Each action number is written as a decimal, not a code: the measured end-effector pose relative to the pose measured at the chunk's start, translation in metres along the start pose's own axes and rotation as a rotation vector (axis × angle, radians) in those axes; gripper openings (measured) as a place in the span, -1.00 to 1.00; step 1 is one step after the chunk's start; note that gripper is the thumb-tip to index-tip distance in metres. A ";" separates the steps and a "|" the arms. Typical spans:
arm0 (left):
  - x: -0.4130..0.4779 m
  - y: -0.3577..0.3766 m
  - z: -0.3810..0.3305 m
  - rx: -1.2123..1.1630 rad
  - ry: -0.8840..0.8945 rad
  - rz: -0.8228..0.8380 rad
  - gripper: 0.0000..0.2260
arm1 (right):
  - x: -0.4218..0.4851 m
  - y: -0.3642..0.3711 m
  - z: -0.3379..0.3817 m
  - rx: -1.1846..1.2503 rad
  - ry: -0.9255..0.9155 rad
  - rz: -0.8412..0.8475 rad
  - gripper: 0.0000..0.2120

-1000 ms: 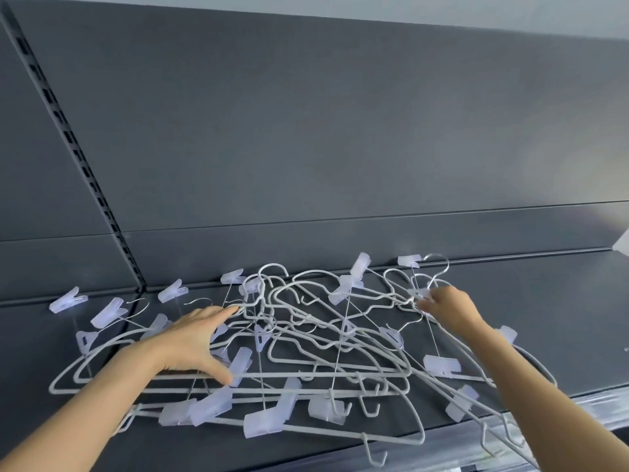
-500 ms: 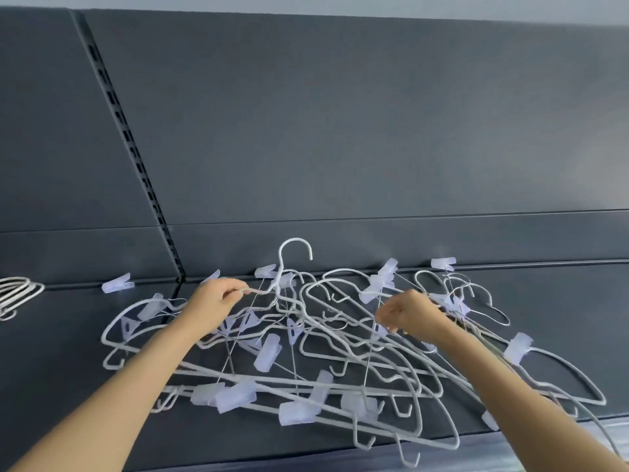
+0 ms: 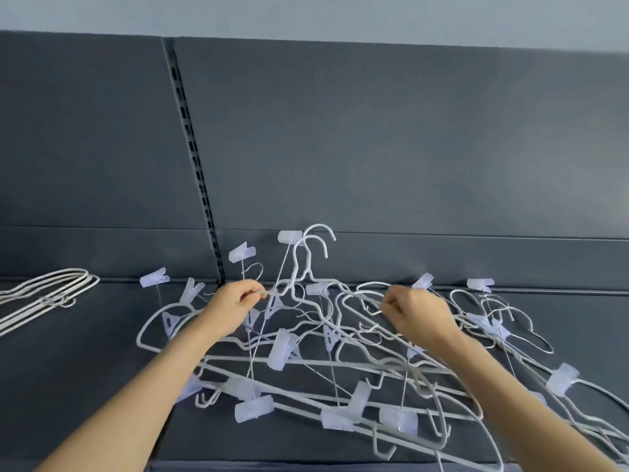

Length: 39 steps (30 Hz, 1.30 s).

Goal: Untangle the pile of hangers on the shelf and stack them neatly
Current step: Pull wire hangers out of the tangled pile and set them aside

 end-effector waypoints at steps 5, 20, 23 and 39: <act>0.001 -0.010 -0.003 -0.023 0.025 -0.041 -0.75 | 0.008 -0.041 -0.017 -0.039 0.083 -0.182 -0.84; 0.011 0.011 -0.028 0.093 0.036 0.006 -0.83 | -0.013 -0.080 -0.045 0.086 0.205 -0.338 -0.89; 0.013 0.019 -0.036 0.071 0.027 -0.028 -0.86 | -0.015 -0.081 -0.050 0.050 0.225 -0.326 -0.89; 0.015 -0.007 -0.023 -0.070 -0.008 -0.160 -0.79 | -0.044 -0.094 -0.131 0.116 0.415 -0.457 -0.87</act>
Point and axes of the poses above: each hand's wrist, its own x-axis towards the middle knuckle, its own y-axis out of the palm, z = x × y, the point moved 3 cm from there along x, towards the middle knuckle, and after that the axes turned 5 degrees about y, right-handed, at the moved point
